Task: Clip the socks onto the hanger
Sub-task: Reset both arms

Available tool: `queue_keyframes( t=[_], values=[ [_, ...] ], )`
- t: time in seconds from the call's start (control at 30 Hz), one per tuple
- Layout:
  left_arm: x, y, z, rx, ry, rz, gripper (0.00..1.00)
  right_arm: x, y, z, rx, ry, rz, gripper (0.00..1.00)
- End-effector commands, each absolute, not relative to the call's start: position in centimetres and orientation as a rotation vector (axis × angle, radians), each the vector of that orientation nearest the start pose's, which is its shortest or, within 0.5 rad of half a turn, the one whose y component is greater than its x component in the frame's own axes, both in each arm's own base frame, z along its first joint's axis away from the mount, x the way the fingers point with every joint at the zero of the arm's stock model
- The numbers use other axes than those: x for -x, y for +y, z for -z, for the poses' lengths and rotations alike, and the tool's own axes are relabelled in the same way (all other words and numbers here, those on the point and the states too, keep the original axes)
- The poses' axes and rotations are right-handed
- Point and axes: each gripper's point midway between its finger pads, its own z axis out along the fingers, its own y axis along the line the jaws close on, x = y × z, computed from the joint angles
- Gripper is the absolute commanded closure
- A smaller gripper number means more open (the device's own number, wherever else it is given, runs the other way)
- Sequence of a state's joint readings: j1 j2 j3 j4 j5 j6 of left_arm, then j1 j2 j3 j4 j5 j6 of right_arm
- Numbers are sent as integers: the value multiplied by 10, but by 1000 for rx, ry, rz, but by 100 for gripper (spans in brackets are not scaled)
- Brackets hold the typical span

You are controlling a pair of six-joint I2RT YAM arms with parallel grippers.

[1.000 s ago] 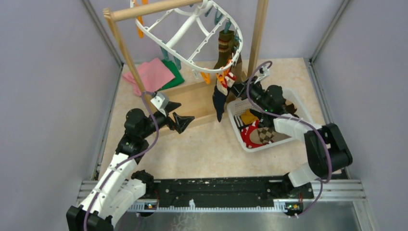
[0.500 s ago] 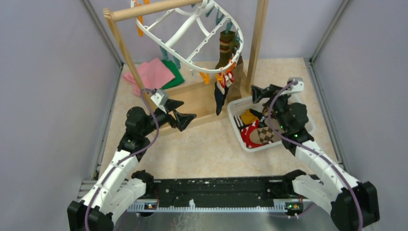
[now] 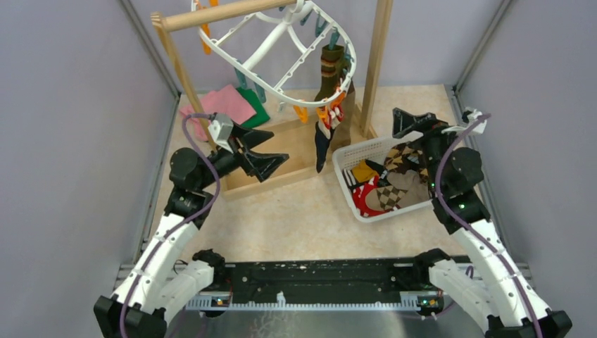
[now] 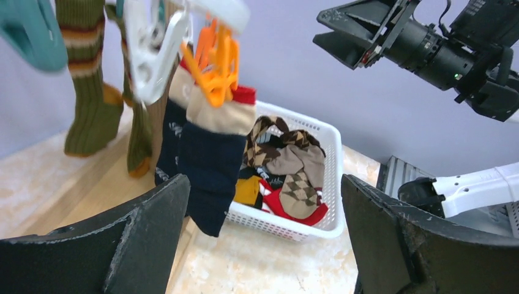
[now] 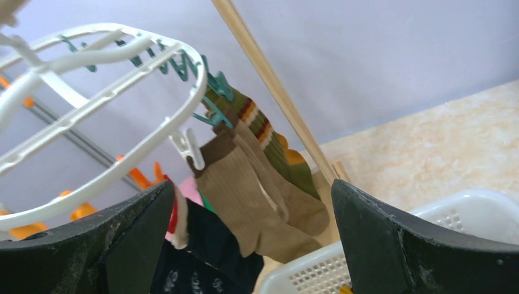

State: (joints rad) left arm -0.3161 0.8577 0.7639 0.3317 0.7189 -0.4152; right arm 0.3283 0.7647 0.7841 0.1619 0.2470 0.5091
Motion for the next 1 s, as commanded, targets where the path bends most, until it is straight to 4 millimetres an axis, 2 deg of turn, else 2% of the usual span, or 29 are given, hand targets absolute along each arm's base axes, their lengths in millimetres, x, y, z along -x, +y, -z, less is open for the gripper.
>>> queue_keyframes(
  t=[0.0, 0.13, 0.2, 0.37, 0.43, 0.53, 0.73, 0.97],
  values=[
    [-212, -202, -408, -638, 1224, 997, 1, -292, 85, -408, -296, 1326, -590, 1],
    [-226, -184, -398, -548, 1300, 862, 1, -294, 102, -419, -255, 1367, -610, 1],
    [-237, -175, -387, -481, 1351, 809, 1, -294, 125, -420, -204, 1390, -606, 1],
    [-252, -164, -363, -405, 1447, 773, 1, -295, 162, -416, -144, 1435, -438, 1],
    [-255, -158, -353, -392, 1466, 731, 1, -296, 169, -412, -138, 1446, -404, 1],
    [-256, -154, -346, -390, 1468, 695, 1, -296, 170, -412, -146, 1427, -417, 1],
    [-251, -157, -330, -420, 1485, 713, 1, -292, 166, -419, -150, 1378, -432, 1],
    [-249, -162, -330, -430, 1468, 746, 1, -287, 155, -422, -162, 1340, -417, 1]
  ],
)
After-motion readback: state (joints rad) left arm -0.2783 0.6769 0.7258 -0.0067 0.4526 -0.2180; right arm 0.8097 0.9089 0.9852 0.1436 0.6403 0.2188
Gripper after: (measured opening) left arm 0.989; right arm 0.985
